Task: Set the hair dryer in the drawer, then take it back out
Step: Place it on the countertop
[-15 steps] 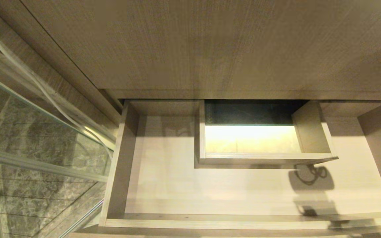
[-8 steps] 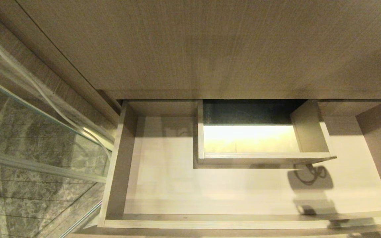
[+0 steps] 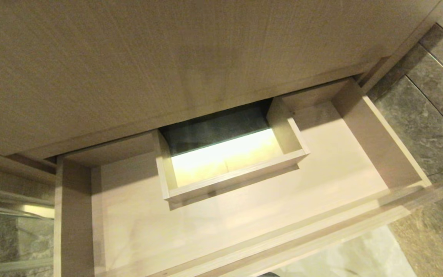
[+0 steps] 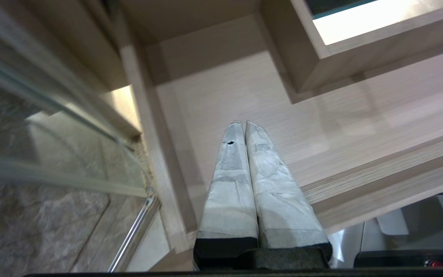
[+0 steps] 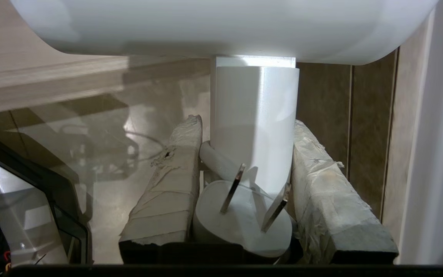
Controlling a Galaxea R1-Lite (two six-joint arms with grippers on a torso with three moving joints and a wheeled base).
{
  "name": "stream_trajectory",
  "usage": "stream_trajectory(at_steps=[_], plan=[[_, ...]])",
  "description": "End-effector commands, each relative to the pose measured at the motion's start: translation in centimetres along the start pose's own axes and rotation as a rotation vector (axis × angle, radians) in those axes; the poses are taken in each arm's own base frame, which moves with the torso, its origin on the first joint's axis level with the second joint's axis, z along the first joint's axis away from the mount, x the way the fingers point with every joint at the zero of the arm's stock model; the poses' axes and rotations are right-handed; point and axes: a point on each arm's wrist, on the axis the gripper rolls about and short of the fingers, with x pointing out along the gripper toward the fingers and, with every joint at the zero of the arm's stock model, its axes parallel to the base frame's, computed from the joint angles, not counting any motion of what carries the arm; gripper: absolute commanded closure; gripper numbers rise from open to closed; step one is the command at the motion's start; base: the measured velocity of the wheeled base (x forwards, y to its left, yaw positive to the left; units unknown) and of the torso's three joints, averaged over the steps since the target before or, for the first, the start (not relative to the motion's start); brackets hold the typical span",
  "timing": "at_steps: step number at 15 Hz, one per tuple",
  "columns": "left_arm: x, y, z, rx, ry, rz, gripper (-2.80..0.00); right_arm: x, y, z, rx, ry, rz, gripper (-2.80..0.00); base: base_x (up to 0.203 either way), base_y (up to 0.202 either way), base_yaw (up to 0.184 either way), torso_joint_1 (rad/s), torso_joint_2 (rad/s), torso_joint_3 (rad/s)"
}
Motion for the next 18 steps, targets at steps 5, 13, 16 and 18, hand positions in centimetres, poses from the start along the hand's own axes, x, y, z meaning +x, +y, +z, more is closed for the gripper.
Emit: stream_trajectory(at_steps=[5, 13, 16, 18], plan=[[-0.01, 0.00, -0.01, 0.000, 0.000, 0.000, 0.00, -0.13, 0.09, -0.06, -0.003, 0.000, 0.003, 0.00, 0.000, 0.000, -0.018, 0.002, 0.00, 0.000], [0.00, 0.00, -0.04, 0.000, 0.002, 0.000, 0.00, -0.23, 0.11, -0.05, -0.004, -0.005, -0.001, 0.00, 0.000, 0.000, 0.000, 0.000, 0.00, 0.000], [-0.01, 0.00, -0.01, 0.000, 0.000, 0.000, 0.00, -0.23, 0.18, -0.16, -0.003, 0.001, 0.003, 0.00, 0.000, 0.000, 0.000, 0.000, 0.00, 0.000], [0.00, 0.00, -0.04, 0.000, 0.002, 0.000, 0.00, -0.06, 0.11, -0.13, -0.005, -0.004, 0.001, 0.00, 0.000, 0.000, 0.000, 0.000, 0.00, 0.000]])
